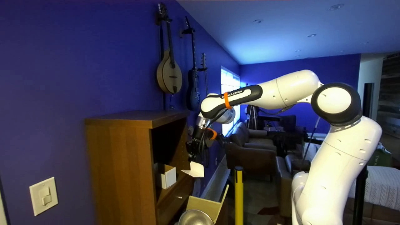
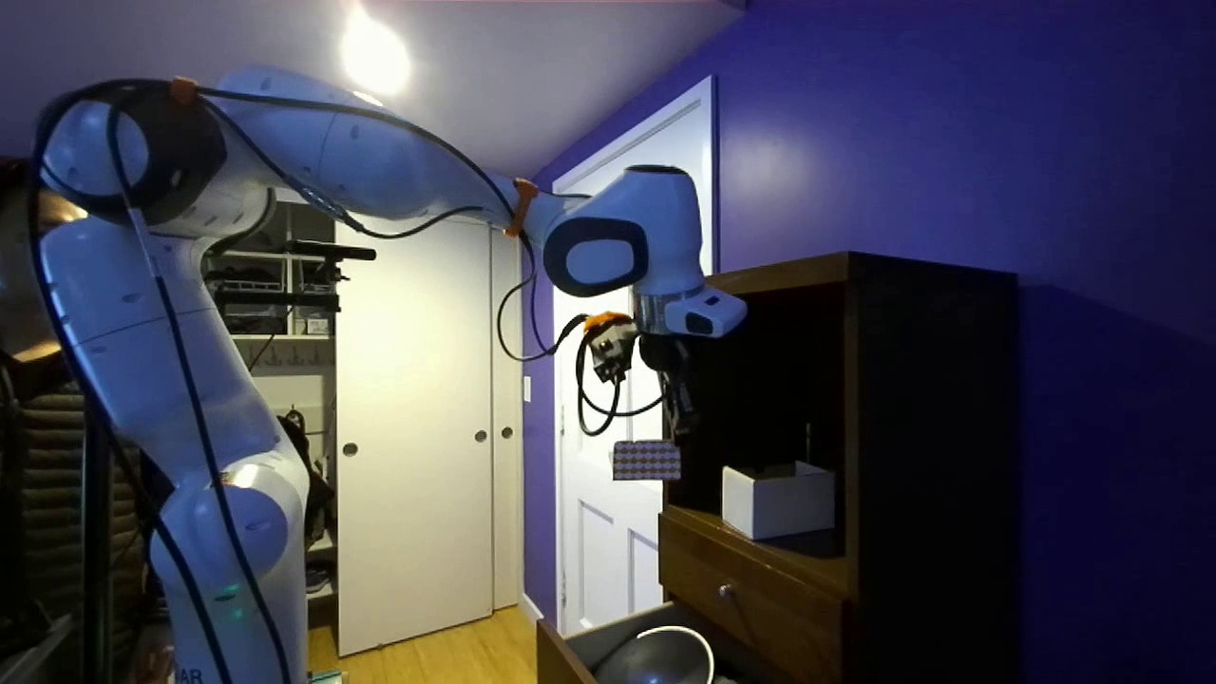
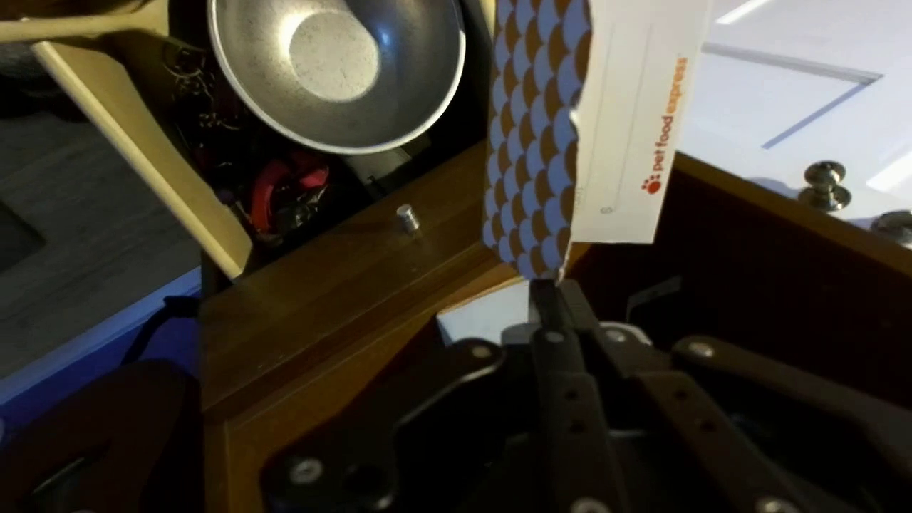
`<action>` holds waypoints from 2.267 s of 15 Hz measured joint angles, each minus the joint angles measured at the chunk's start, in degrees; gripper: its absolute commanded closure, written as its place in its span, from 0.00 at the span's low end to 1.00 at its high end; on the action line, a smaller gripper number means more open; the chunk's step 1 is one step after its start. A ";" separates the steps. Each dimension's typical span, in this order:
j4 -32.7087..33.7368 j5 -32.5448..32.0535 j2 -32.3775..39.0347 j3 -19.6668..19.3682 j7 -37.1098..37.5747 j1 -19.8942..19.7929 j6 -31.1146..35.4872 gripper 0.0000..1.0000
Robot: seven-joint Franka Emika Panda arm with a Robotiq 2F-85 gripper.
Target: Put the white paper on top of the shelf
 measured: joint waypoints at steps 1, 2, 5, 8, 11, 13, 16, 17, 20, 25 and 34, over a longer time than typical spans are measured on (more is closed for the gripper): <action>0.01 0.17 -0.72 0.51 0.07 -1.53 0.84 0.99; 0.01 0.16 -1.24 0.85 -0.03 -2.80 1.19 1.00; -0.06 0.19 -1.55 1.31 -0.21 -4.31 1.19 1.00; -0.15 0.43 -1.54 1.73 0.52 -5.63 5.97 1.00; 1.07 0.17 -1.94 2.09 1.53 -8.71 13.07 1.00; 2.20 -0.38 -2.05 2.26 2.63 -10.46 17.79 1.00; 2.77 -2.09 -2.02 3.38 5.66 -12.81 26.38 1.00; 2.79 -2.86 -1.98 3.99 6.99 -13.64 29.58 1.00; 2.77 -5.92 -1.61 6.54 11.87 -16.76 38.85 1.00; 2.77 -13.45 -0.17 15.66 23.43 -29.35 52.57 1.00; 3.01 -14.87 0.61 38.29 38.26 -58.28 73.37 1.00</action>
